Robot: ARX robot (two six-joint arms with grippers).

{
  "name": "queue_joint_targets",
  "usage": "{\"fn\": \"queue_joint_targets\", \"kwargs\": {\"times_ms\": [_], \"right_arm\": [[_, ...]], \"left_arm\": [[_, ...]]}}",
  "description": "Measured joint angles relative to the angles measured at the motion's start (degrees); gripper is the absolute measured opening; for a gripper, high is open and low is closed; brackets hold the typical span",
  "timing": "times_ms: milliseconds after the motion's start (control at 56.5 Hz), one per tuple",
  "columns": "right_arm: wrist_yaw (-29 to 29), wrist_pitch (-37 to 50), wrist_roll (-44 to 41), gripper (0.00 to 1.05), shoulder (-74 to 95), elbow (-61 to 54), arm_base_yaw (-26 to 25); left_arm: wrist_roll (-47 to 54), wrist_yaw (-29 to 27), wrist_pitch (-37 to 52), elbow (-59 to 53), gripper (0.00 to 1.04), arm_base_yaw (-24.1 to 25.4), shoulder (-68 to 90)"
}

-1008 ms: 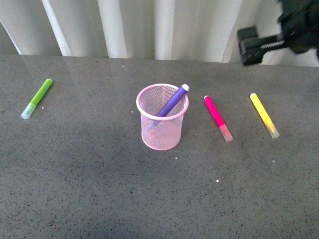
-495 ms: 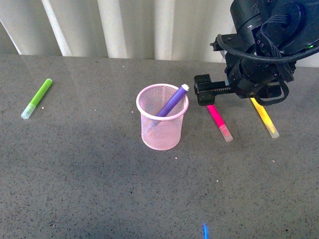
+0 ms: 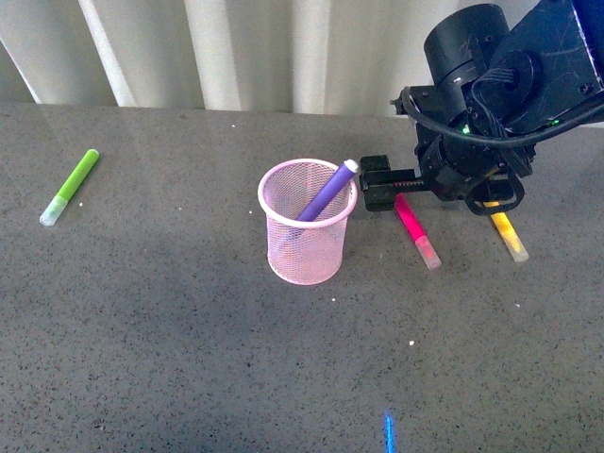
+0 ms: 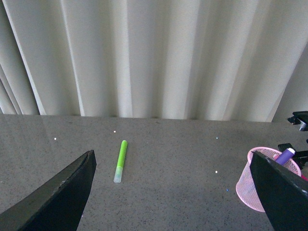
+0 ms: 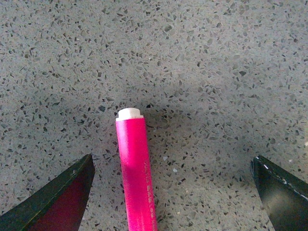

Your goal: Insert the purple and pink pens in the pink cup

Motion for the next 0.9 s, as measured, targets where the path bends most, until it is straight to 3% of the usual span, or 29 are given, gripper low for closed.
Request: {"fn": "queue_joint_targets", "kwargs": {"times_ms": [195,318,442,672,760,902], "right_arm": [[-0.52,1.4,0.15,0.97,1.01,0.09,0.37],[-0.94,2.34,0.2,0.77,1.22,0.11,0.39],[-1.53,3.21,0.61,0.51,1.25,0.11,-0.11],[-2.58,5.18,1.16,0.18,1.05,-1.27,-2.21],[-2.8,5.35,1.27,0.12,0.74,-1.55,-2.86],[-3.3,5.79,1.6,0.11,0.09,-2.34,-3.67]], "left_arm": [[0.0,0.0,0.0,0.0,0.98,0.0,0.0],[0.0,0.0,0.0,0.0,0.98,0.0,0.0],[0.0,-0.02,0.0,0.0,0.98,0.0,0.0],[0.0,-0.02,0.0,0.0,0.98,0.0,0.0],[0.0,-0.02,0.0,0.0,0.98,0.0,0.0],[0.0,0.0,0.0,0.0,0.98,0.0,0.0]]}}
